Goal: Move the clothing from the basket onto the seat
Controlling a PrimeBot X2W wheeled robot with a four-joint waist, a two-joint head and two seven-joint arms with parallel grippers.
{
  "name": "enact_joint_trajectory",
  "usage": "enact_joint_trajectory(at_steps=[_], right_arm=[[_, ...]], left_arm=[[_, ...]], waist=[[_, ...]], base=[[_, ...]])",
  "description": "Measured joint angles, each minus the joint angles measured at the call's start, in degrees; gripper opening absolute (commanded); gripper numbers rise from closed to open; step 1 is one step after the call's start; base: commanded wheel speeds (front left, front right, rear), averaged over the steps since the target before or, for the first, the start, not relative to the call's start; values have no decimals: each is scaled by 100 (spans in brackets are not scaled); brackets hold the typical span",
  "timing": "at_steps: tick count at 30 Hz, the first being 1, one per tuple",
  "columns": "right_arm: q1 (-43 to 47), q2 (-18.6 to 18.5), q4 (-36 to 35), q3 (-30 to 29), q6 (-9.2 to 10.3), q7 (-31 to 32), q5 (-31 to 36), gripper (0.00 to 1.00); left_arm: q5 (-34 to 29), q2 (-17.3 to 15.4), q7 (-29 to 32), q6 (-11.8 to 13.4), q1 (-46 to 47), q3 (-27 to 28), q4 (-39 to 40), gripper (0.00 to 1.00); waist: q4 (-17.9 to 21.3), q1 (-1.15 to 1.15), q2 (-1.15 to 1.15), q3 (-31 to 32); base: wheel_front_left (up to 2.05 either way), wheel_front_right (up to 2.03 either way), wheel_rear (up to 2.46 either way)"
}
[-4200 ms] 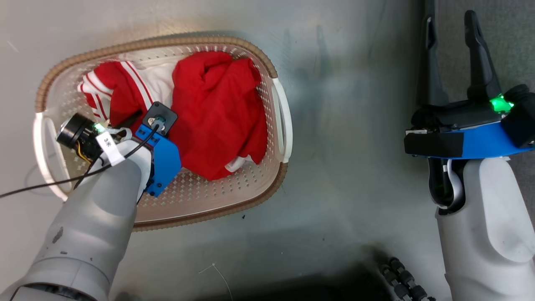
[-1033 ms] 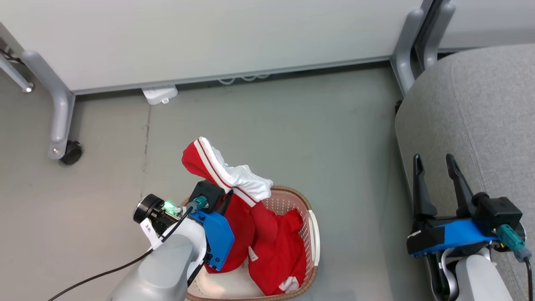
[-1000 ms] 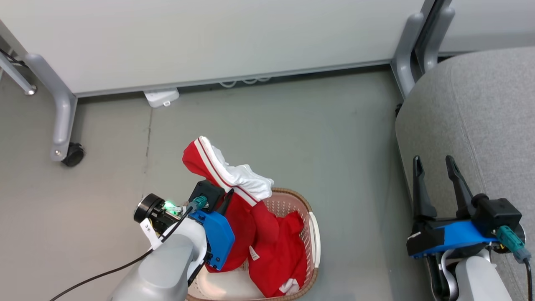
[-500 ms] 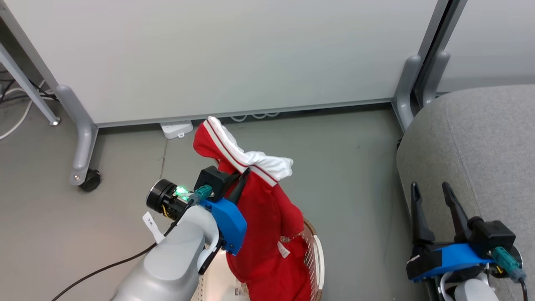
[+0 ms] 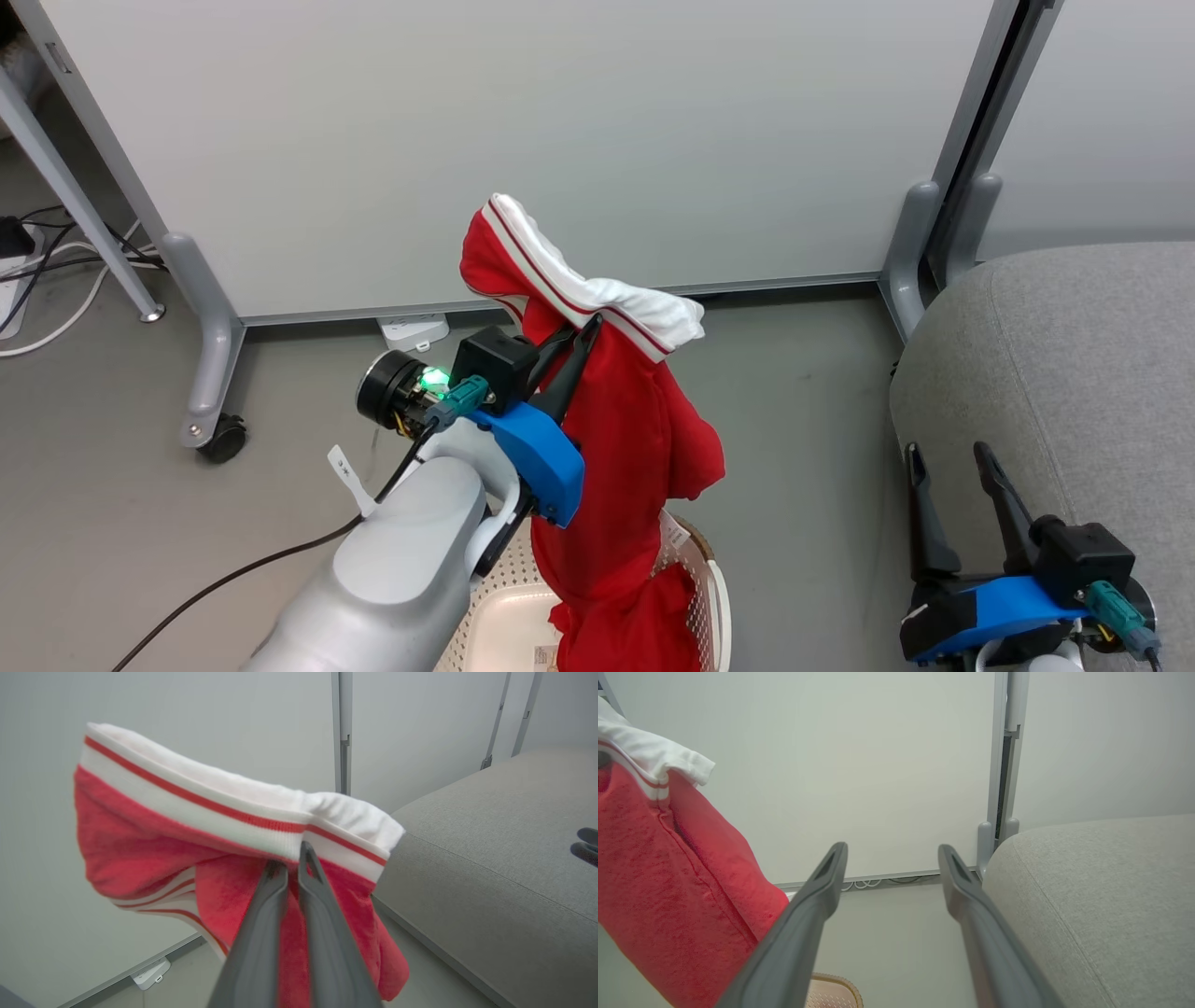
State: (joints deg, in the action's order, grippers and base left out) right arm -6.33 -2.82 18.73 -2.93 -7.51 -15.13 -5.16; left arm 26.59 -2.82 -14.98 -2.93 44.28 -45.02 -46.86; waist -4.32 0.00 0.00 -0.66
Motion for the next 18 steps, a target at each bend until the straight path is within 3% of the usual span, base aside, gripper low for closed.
enact_joint_trajectory(at_steps=[18], right_arm=[[113, 1, -24, 289, 0, 0, 53, 100]], left_arm=[[96, -97, 316, 148, -222, -160, 1289, 0]], waist=[[-153, 0, 0, 98]], base=[[0, 0, 0]])
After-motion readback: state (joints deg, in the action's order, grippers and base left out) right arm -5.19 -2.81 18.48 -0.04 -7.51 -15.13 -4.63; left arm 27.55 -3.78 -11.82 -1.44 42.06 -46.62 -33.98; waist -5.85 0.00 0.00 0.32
